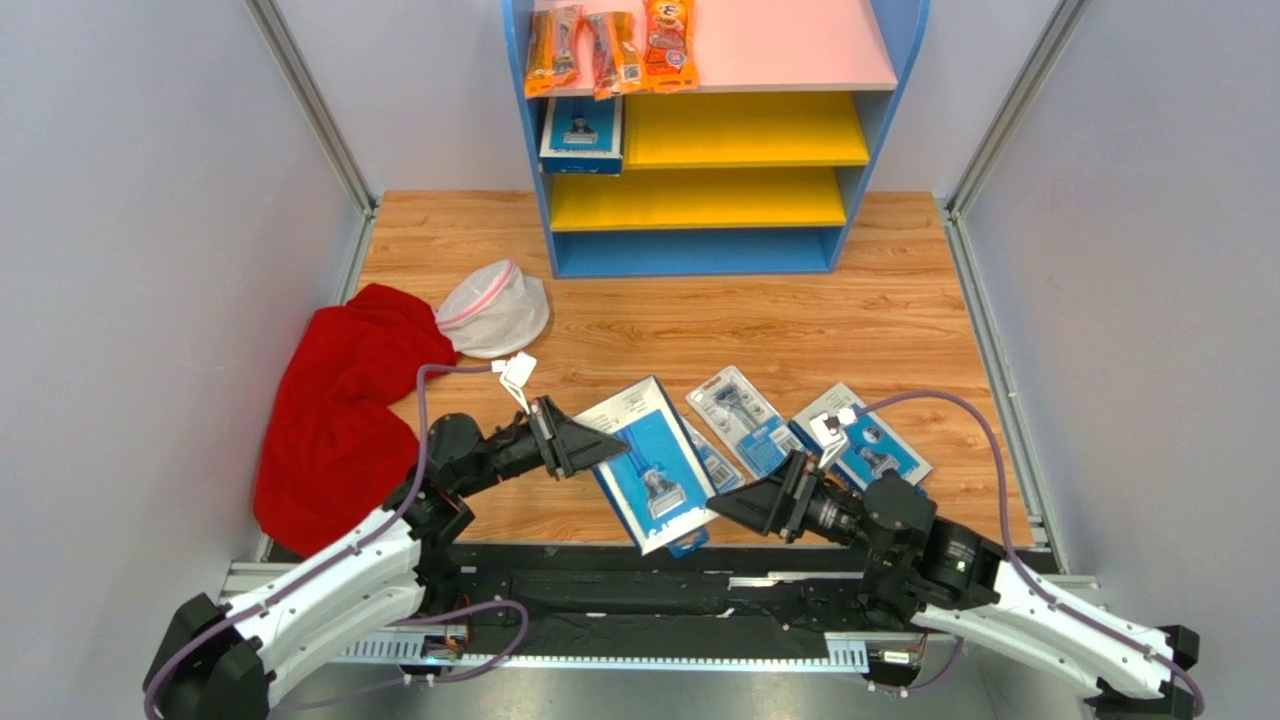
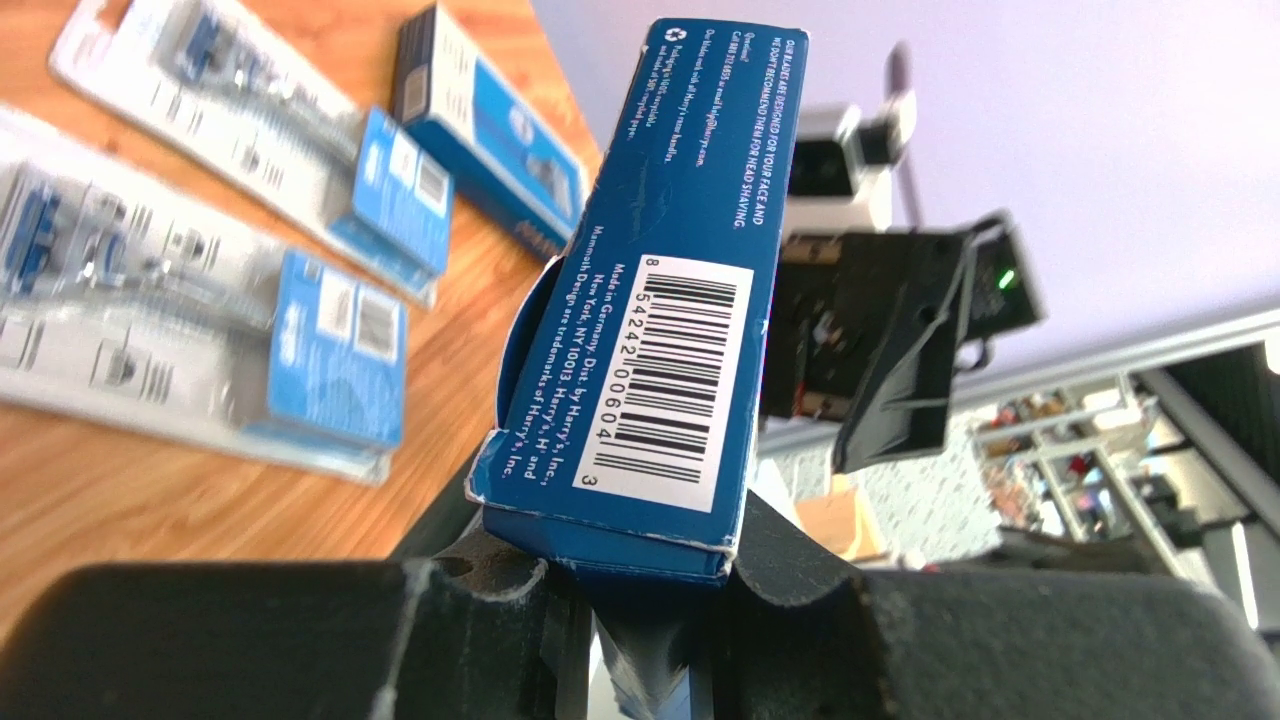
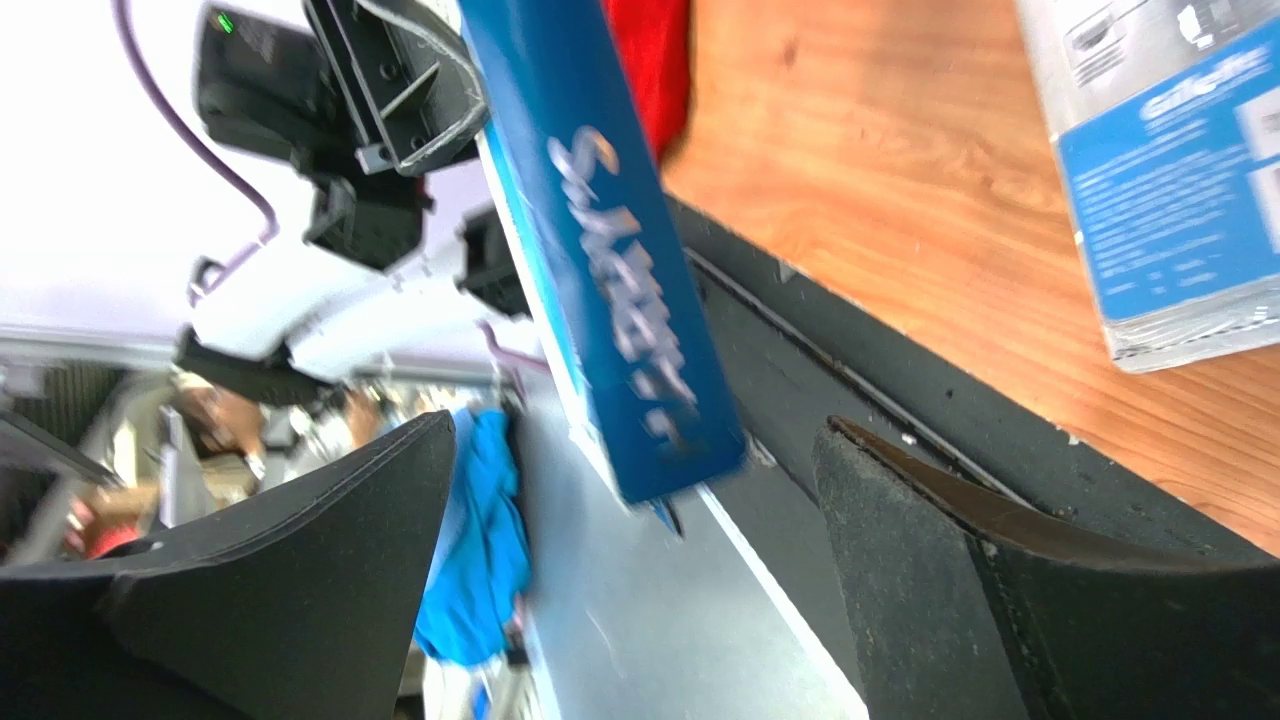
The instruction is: Place and organize the shaving razors onto the shelf
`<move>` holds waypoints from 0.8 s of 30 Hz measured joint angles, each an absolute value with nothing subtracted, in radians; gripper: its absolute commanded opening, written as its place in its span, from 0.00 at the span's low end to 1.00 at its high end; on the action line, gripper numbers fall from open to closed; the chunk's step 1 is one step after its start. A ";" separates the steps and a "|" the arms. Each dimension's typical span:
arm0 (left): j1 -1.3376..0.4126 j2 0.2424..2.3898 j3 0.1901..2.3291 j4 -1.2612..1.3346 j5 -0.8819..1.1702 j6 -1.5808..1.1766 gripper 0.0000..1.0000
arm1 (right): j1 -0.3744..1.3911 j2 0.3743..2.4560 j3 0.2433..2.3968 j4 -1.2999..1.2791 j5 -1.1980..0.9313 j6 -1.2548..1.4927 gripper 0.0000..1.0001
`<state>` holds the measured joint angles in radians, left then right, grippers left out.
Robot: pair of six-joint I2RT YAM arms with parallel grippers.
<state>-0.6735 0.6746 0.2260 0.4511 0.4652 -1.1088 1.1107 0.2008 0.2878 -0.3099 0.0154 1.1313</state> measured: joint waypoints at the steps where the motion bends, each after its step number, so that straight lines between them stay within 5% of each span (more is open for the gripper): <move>1: -0.673 0.697 0.234 0.478 0.453 -1.124 0.00 | 1.111 0.155 0.278 -0.329 0.039 1.143 0.93; 13: -0.673 1.107 0.257 0.961 0.433 -1.327 0.00 | 1.111 0.080 0.241 -0.379 0.146 1.187 0.88; 24: -0.673 1.268 0.257 1.147 0.441 -1.414 0.00 | 1.111 0.149 0.234 -0.257 0.159 1.185 0.65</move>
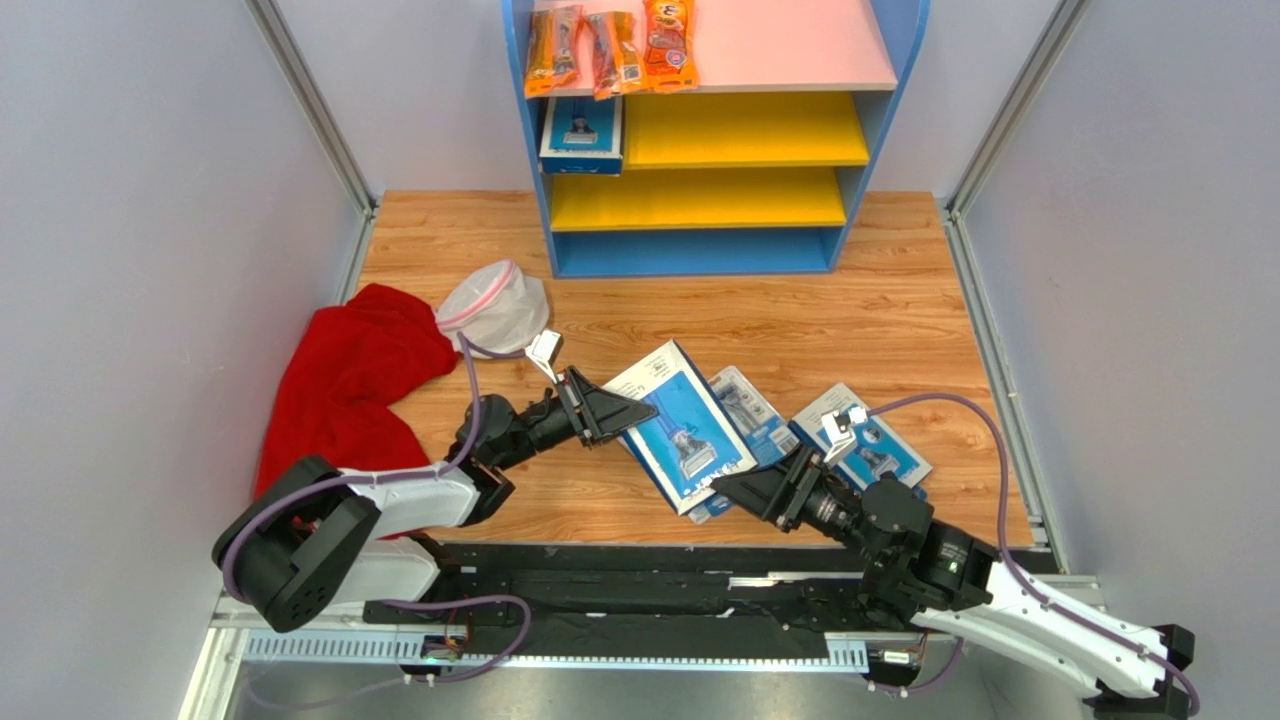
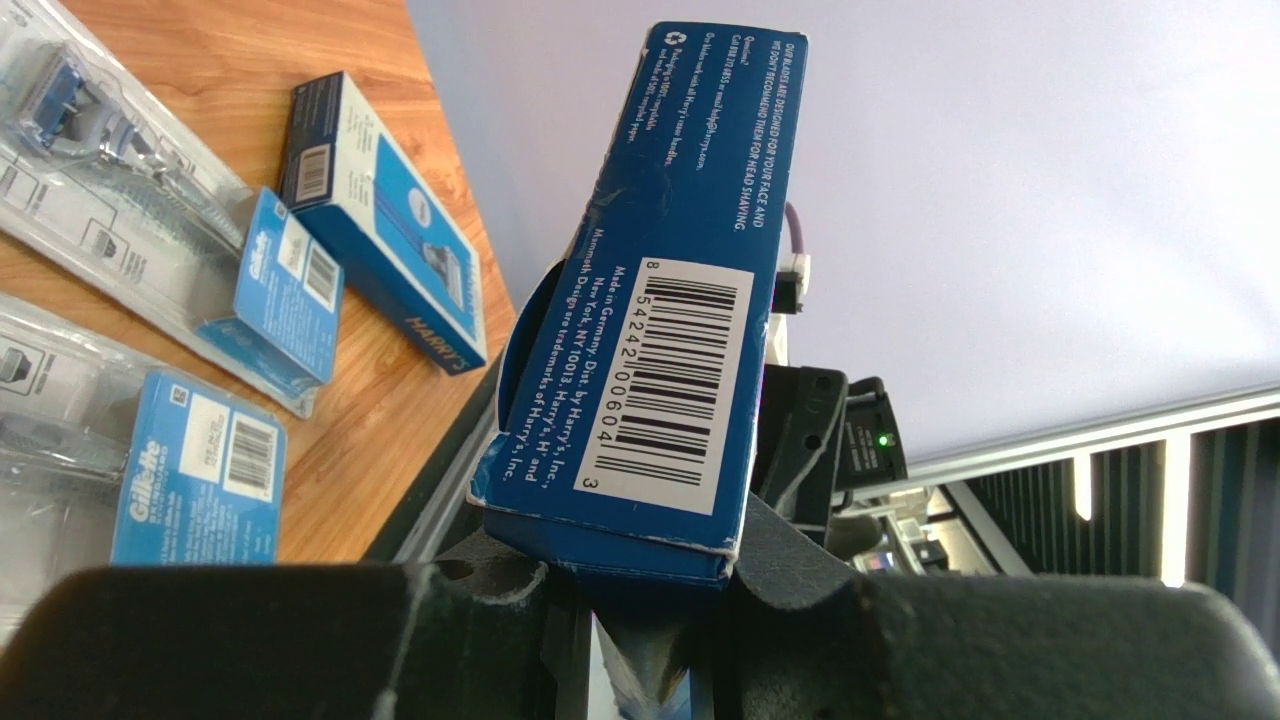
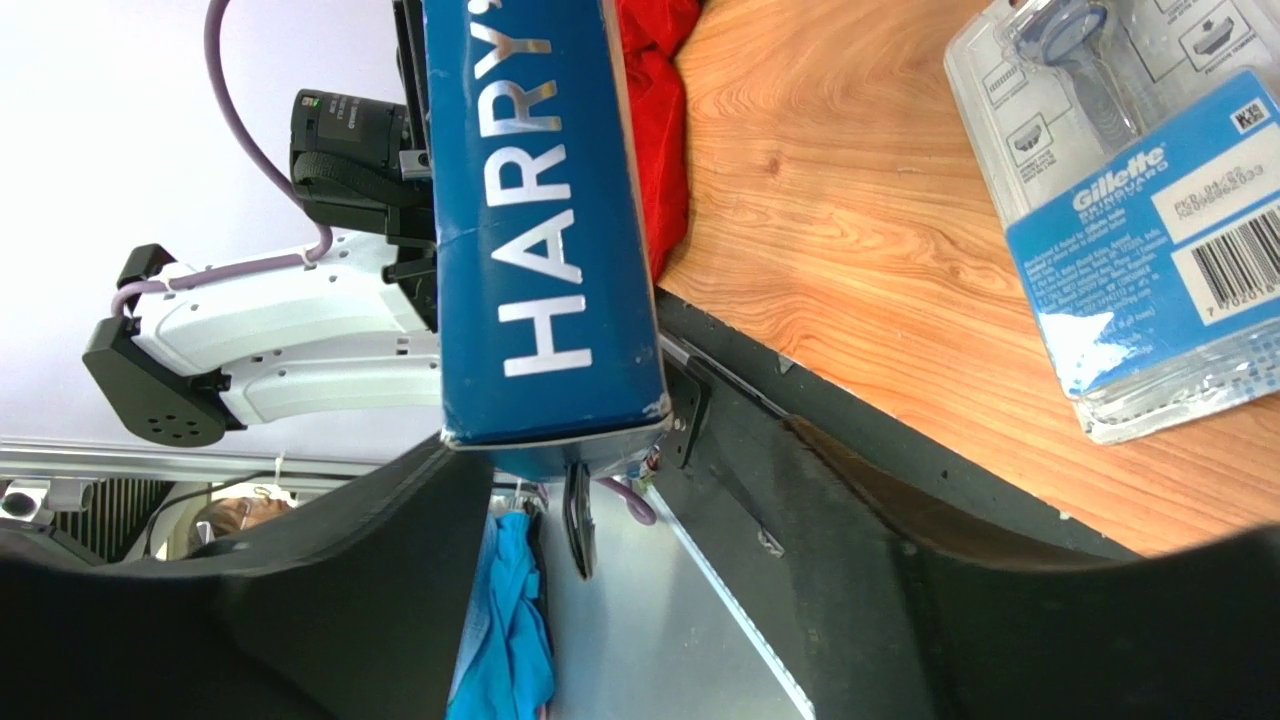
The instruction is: Place and organize the shaving razors onto the shelf
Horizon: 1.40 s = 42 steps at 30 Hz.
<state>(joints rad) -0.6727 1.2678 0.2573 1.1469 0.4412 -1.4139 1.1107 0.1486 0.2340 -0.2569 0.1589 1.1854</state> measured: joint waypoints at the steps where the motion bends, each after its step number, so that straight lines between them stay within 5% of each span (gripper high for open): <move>1: -0.673 1.268 0.257 1.151 0.441 -1.415 0.00 | 1.111 0.155 0.234 -0.249 0.159 1.184 0.63; 6: -0.676 1.275 0.257 1.154 0.441 -1.414 0.00 | 1.111 0.205 0.234 -0.199 0.156 1.182 0.50; 12: -0.690 1.296 0.258 1.166 0.435 -1.407 0.02 | 1.110 0.244 0.234 -0.159 0.153 1.202 0.20; 13: -0.690 1.296 0.258 1.168 0.436 -1.407 0.09 | 1.110 0.246 0.234 -0.156 0.153 1.201 0.17; 14: -0.690 1.297 0.258 1.168 0.435 -1.407 0.32 | 1.110 0.248 0.234 -0.155 0.153 1.201 0.16; 16: -0.690 1.297 0.257 1.168 0.435 -1.404 0.50 | 1.110 0.249 0.234 -0.155 0.152 1.201 0.11; 17: -0.690 1.297 0.257 1.168 0.434 -1.400 0.69 | 1.110 0.249 0.234 -0.155 0.151 1.201 0.09; 21: -0.706 1.273 0.257 1.158 0.441 -1.382 0.90 | 1.110 0.247 0.234 -0.174 0.144 1.198 0.05; 26: -0.709 1.113 0.264 0.971 0.442 -1.295 0.93 | 1.111 0.209 0.235 -0.202 0.136 1.196 0.03; 30: -0.714 0.914 0.390 0.503 0.377 -1.095 0.95 | 1.112 0.179 0.237 -0.223 0.135 1.196 0.02; 42: -0.714 0.666 0.704 -0.534 -0.243 -0.819 0.96 | 1.111 0.200 0.268 -0.381 0.156 1.169 0.00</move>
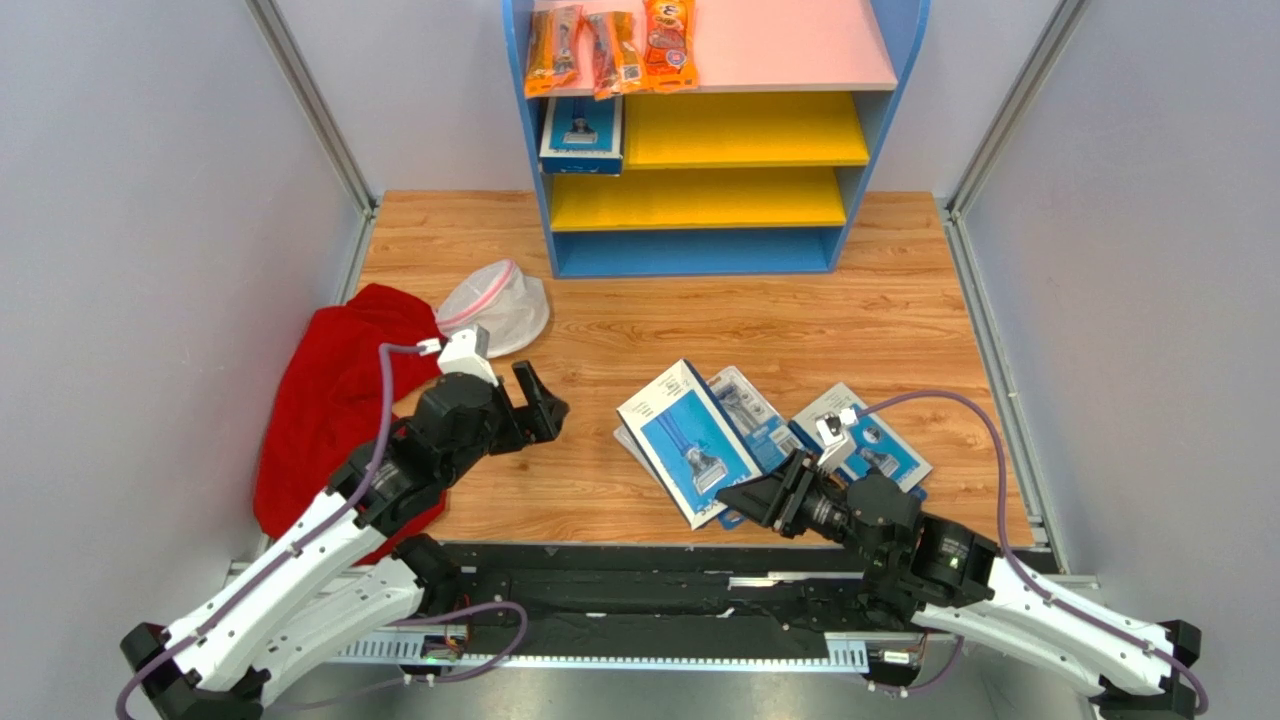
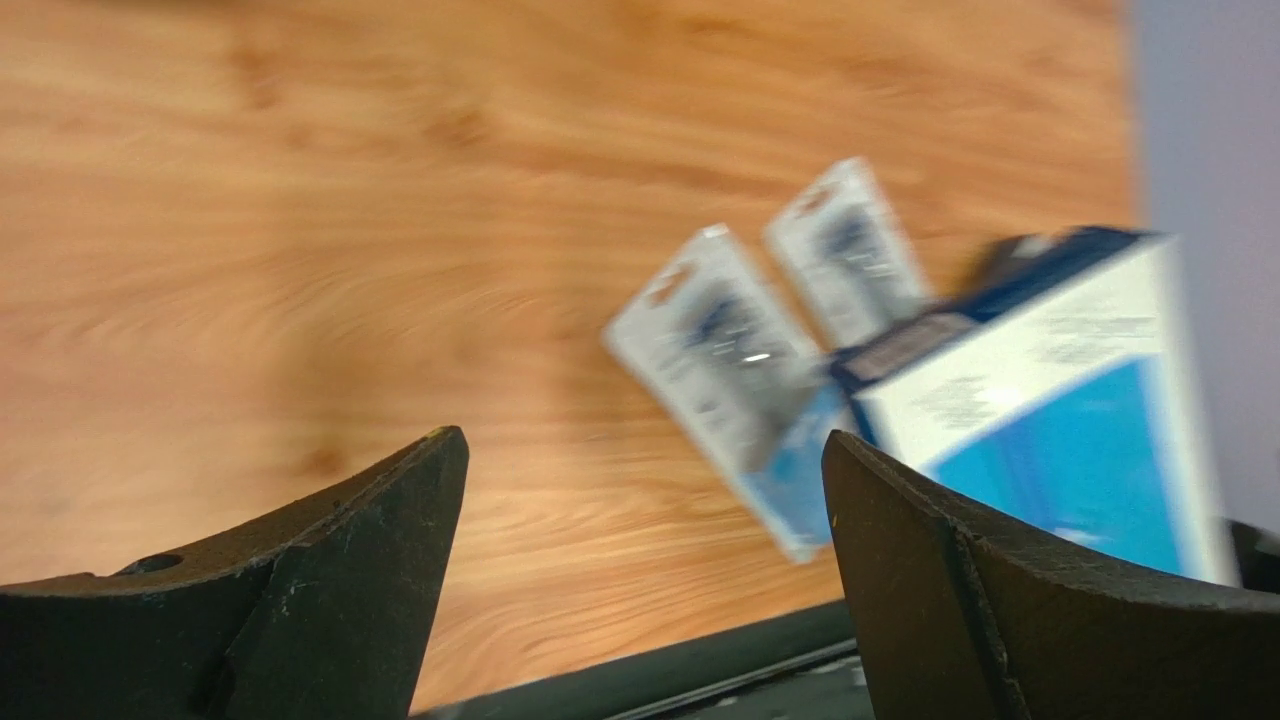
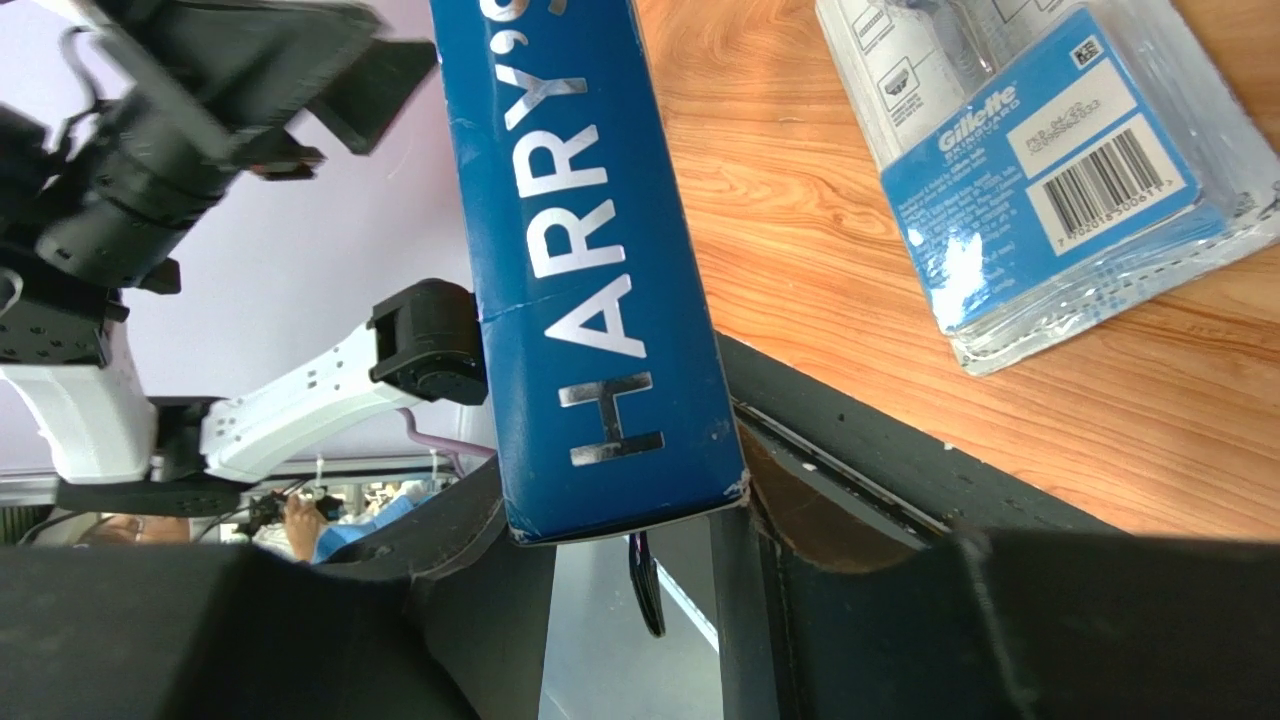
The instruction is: Place and organize the shaving razors onto the shelf
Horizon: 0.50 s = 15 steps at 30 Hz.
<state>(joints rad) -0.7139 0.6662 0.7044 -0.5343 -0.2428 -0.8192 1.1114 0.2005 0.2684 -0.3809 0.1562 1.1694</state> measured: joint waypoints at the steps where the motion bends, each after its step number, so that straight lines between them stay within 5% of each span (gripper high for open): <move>1: -0.714 0.683 0.706 -0.585 -0.274 -0.815 0.96 | 1.111 0.204 0.277 -0.394 0.159 1.164 0.00; 15: -0.714 0.730 0.681 -0.745 -0.319 -0.781 0.96 | 1.020 0.588 0.465 -0.364 0.113 1.084 0.00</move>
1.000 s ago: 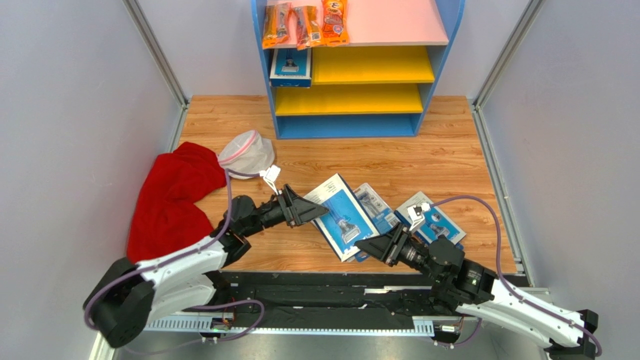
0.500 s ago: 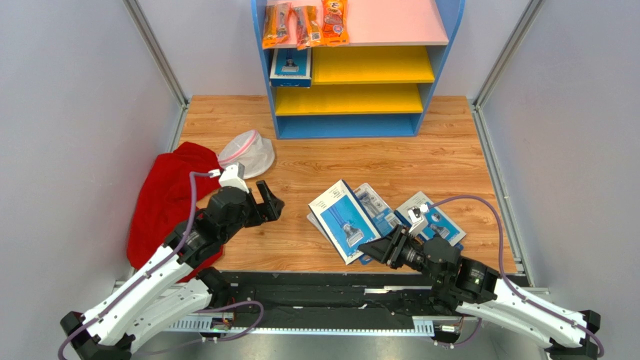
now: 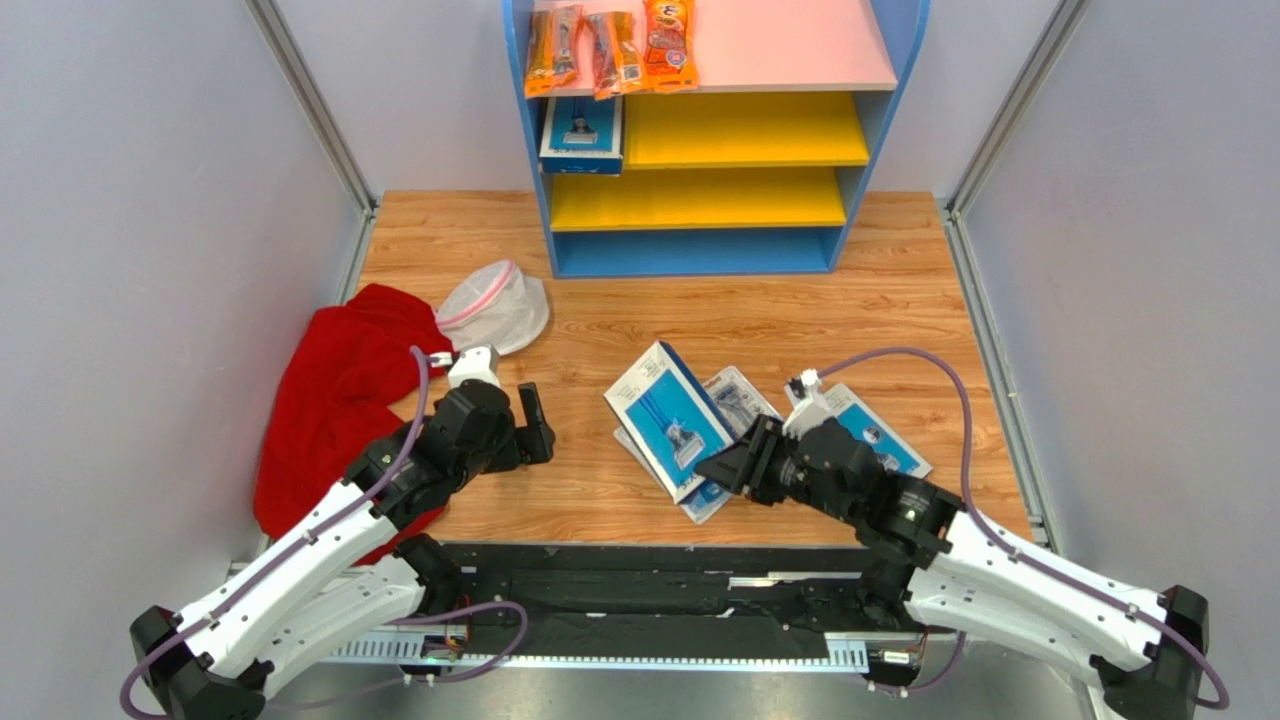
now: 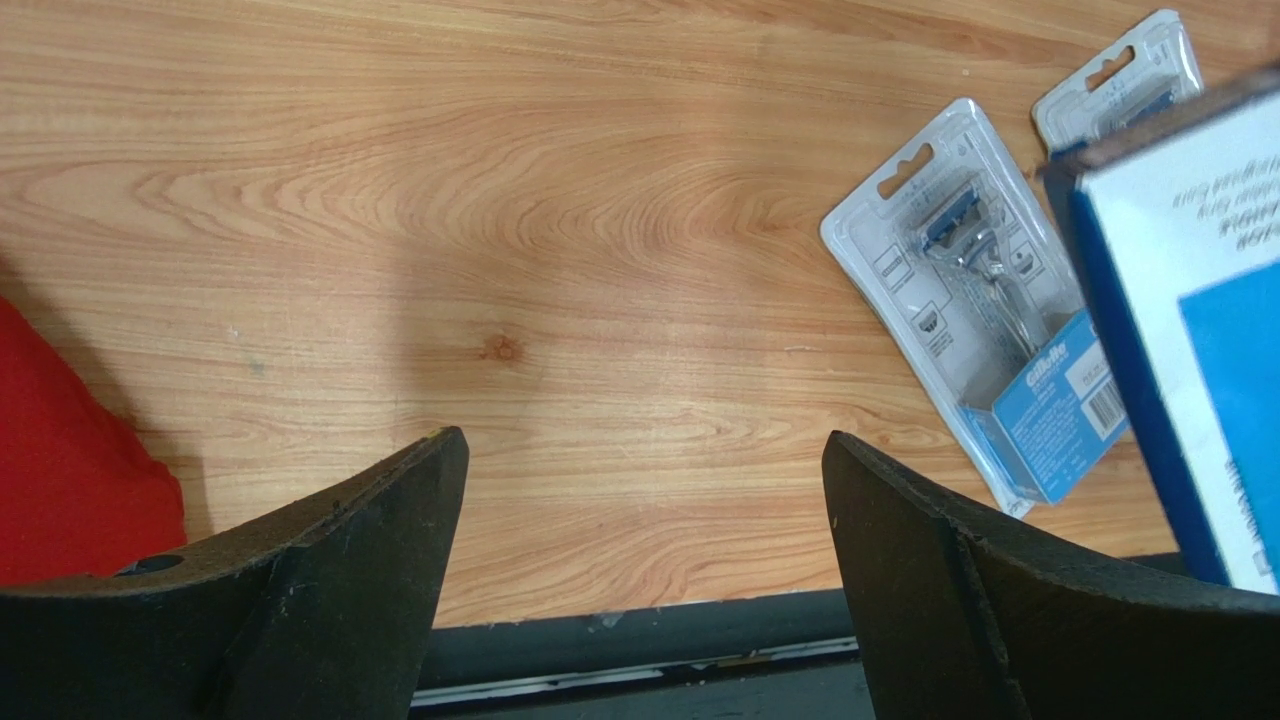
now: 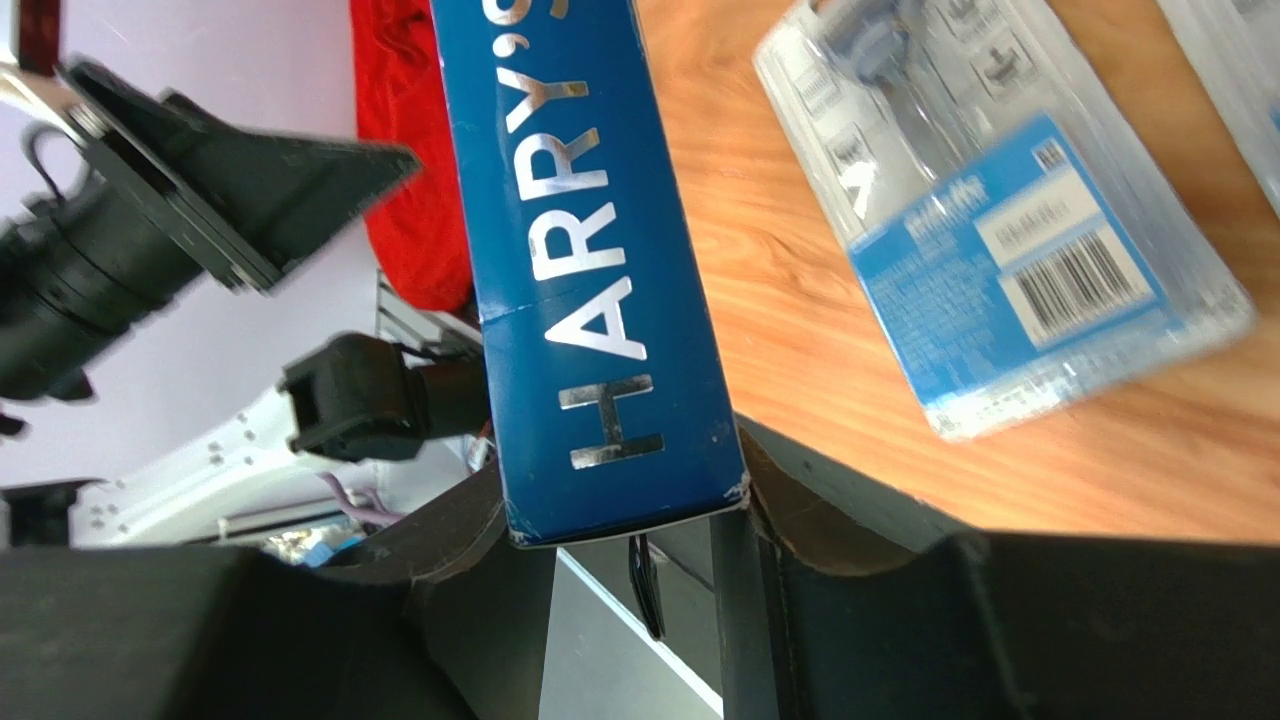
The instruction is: Place and organize the shaving razors onto the shelf
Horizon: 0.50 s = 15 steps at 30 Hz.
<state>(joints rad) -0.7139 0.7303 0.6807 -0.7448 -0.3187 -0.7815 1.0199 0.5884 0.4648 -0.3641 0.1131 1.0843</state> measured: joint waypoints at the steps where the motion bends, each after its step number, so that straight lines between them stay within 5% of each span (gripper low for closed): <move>1: -0.714 0.727 0.678 -0.745 -0.316 -0.780 0.96 | 0.995 0.632 0.487 -0.344 0.086 1.077 0.00; 15: -0.714 0.705 0.670 -0.784 -0.285 -0.760 0.96 | 0.666 1.102 0.830 -0.042 -0.322 0.995 0.00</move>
<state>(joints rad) -0.7139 0.7048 0.6704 -0.7837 -0.2852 -0.7601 0.6662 1.1019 0.8303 -0.0418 -0.3222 0.9951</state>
